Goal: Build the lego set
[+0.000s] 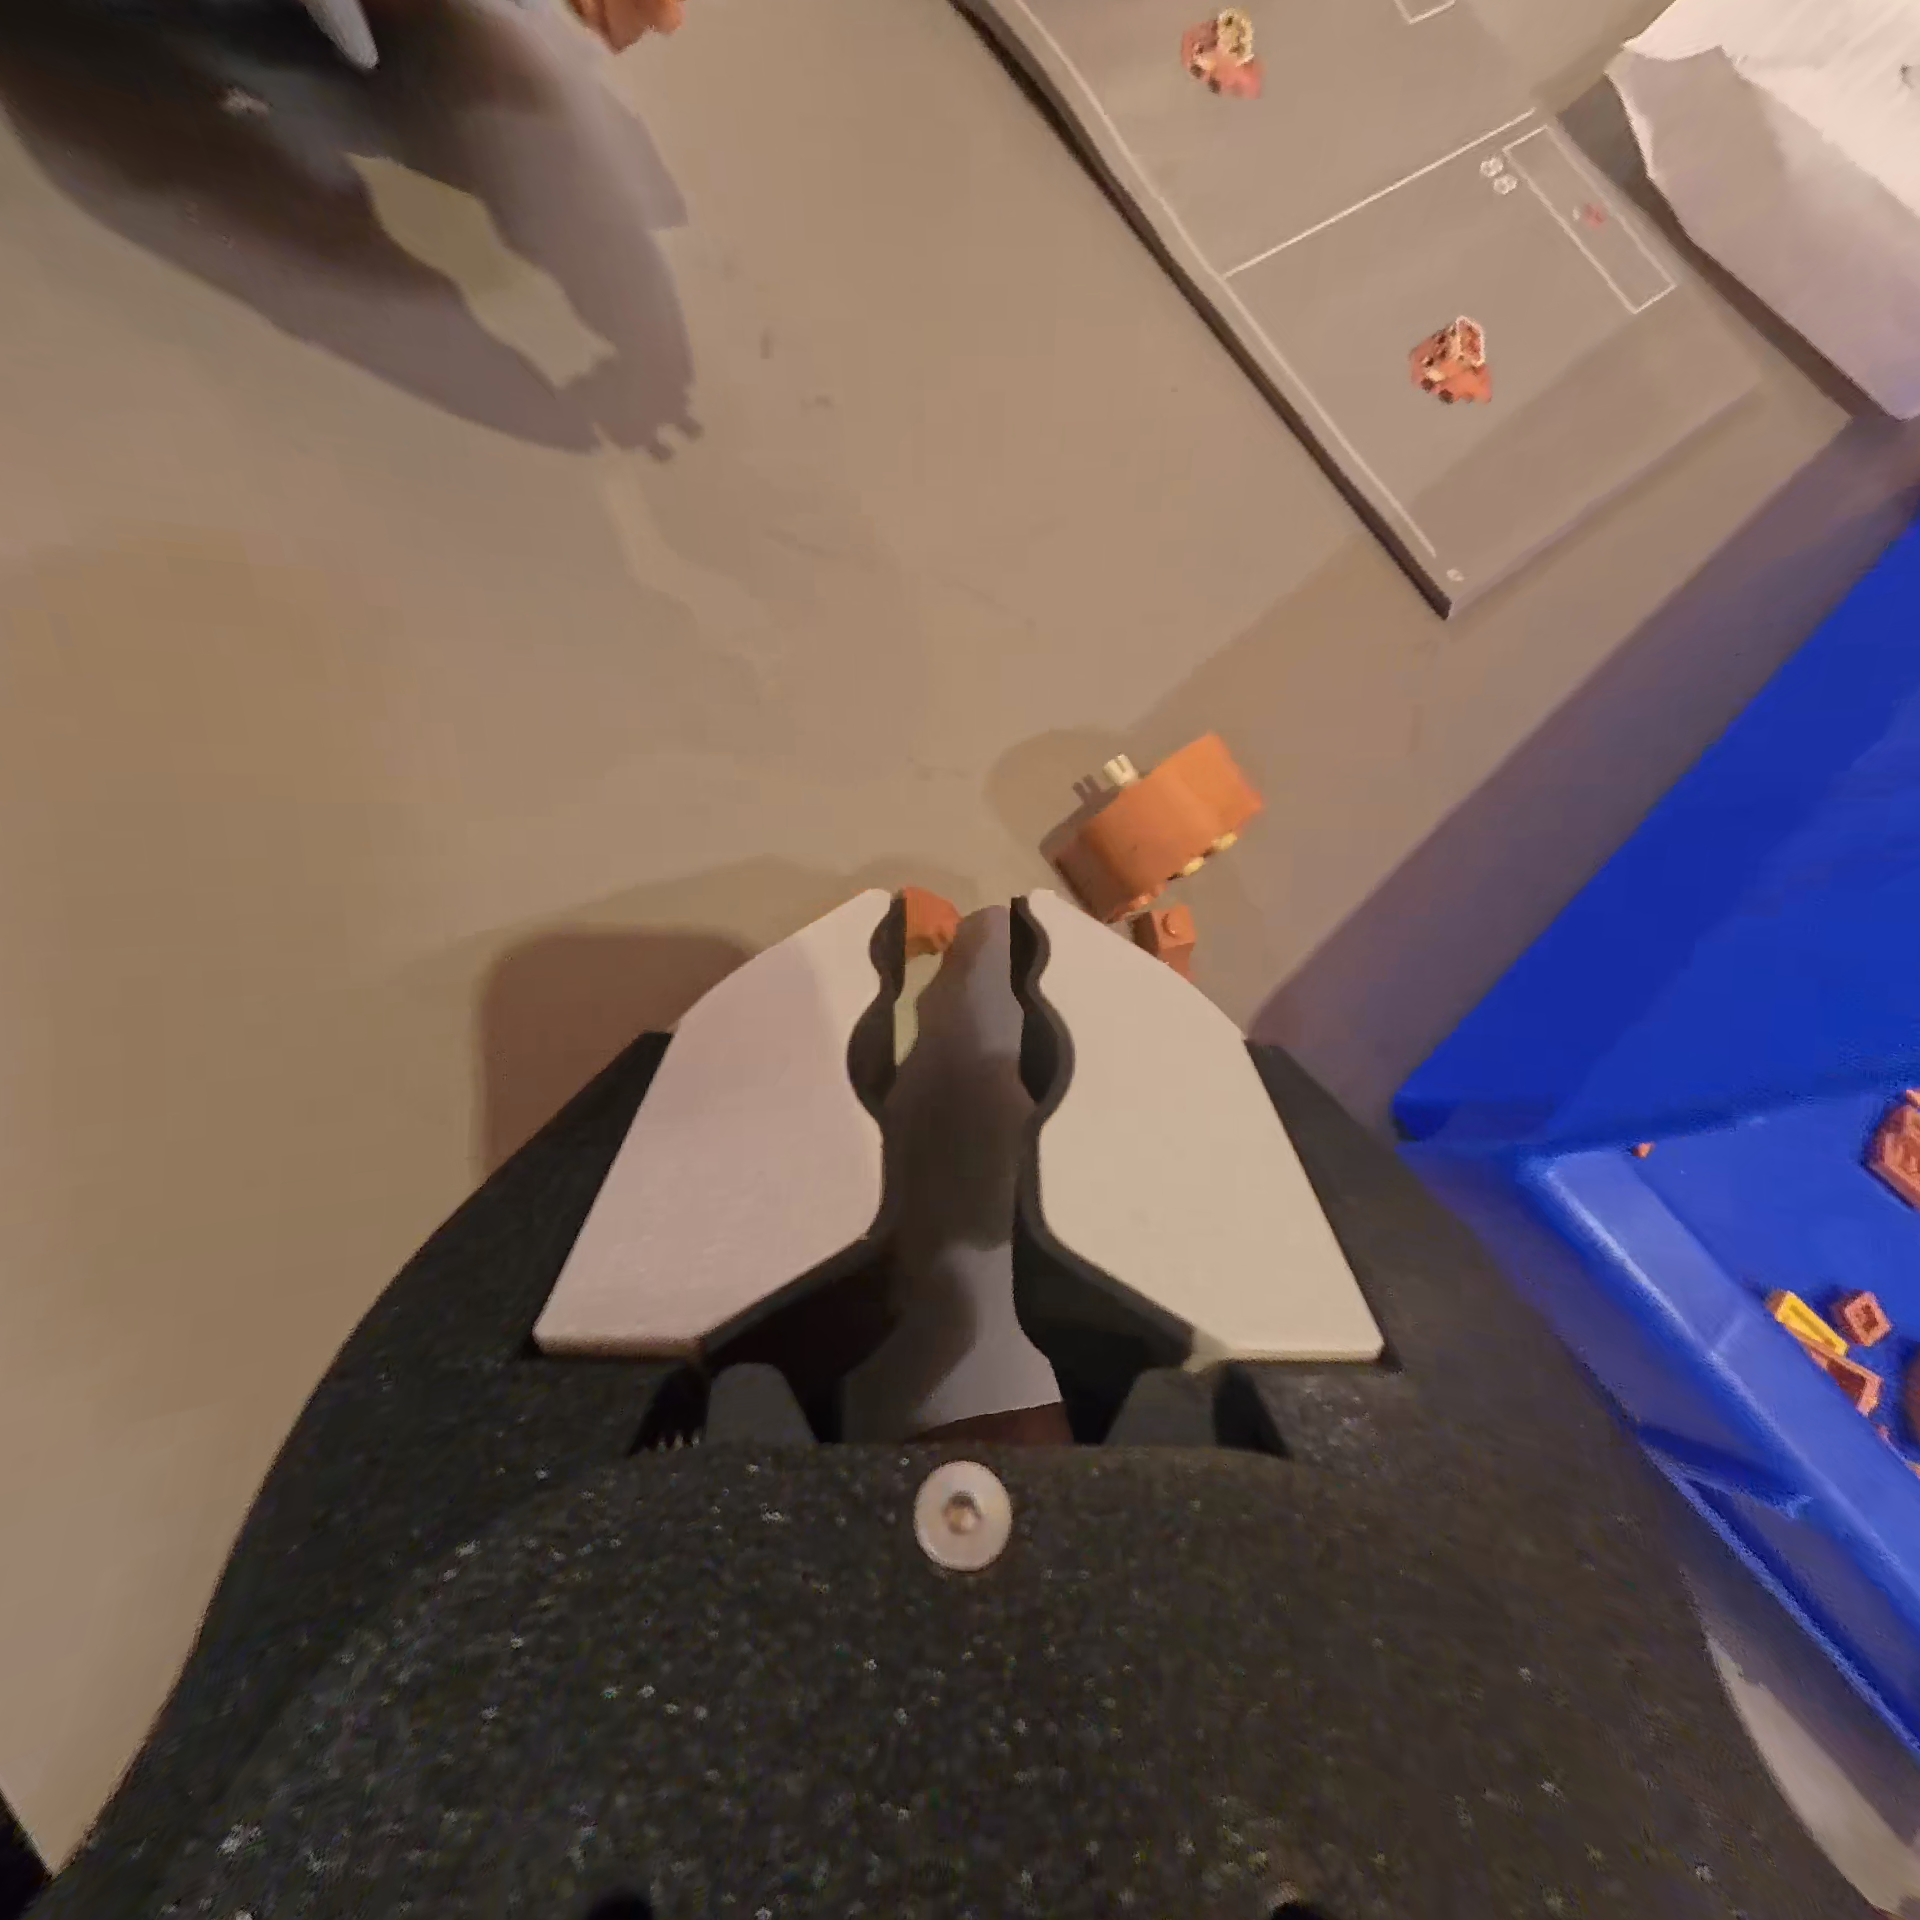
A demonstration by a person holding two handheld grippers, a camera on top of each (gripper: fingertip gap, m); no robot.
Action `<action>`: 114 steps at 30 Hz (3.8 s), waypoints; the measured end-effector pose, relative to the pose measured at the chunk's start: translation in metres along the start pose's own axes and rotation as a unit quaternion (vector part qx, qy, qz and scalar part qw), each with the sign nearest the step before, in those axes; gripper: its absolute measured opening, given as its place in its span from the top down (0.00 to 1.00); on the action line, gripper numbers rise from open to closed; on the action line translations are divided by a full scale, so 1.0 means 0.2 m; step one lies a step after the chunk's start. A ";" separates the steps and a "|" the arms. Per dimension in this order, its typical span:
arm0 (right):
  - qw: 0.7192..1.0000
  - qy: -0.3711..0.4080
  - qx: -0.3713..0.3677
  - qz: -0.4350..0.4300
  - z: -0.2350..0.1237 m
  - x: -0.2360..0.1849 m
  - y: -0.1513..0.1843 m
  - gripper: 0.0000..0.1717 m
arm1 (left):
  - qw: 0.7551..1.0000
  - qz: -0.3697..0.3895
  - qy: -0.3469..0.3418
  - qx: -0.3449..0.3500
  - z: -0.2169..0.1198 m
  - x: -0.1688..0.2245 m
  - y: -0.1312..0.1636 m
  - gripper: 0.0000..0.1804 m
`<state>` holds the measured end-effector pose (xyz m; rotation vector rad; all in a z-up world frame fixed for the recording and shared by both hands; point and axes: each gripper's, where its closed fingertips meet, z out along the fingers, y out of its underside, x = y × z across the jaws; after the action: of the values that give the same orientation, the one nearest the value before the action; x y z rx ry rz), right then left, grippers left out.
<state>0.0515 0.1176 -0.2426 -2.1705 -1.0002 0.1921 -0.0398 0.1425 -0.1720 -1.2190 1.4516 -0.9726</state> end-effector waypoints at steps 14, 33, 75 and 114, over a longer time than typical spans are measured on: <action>1.000 -0.004 -0.022 -0.009 -0.03 -0.04 0.02 0.89 | 1.000 0.000 0.018 -0.013 0.01 0.04 0.01 0.90; 0.967 -0.122 0.200 -0.103 -0.19 -0.26 -0.52 0.96 | 0.986 -0.056 0.141 0.075 -0.06 0.17 -0.11 0.90; 0.963 -0.173 0.144 -0.150 -0.17 -0.32 -0.62 0.96 | 0.980 -0.053 0.165 0.092 -0.08 0.20 -0.13 0.90; 0.953 -0.257 0.075 -0.141 -0.15 -0.33 -0.60 0.95 | 0.985 -0.031 0.141 0.089 -0.07 0.19 -0.12 0.91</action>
<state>-0.0529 0.1068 -0.1516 -1.8453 -1.5165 0.6980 -0.0486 0.1012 -0.1518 -1.0310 1.5117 -1.3311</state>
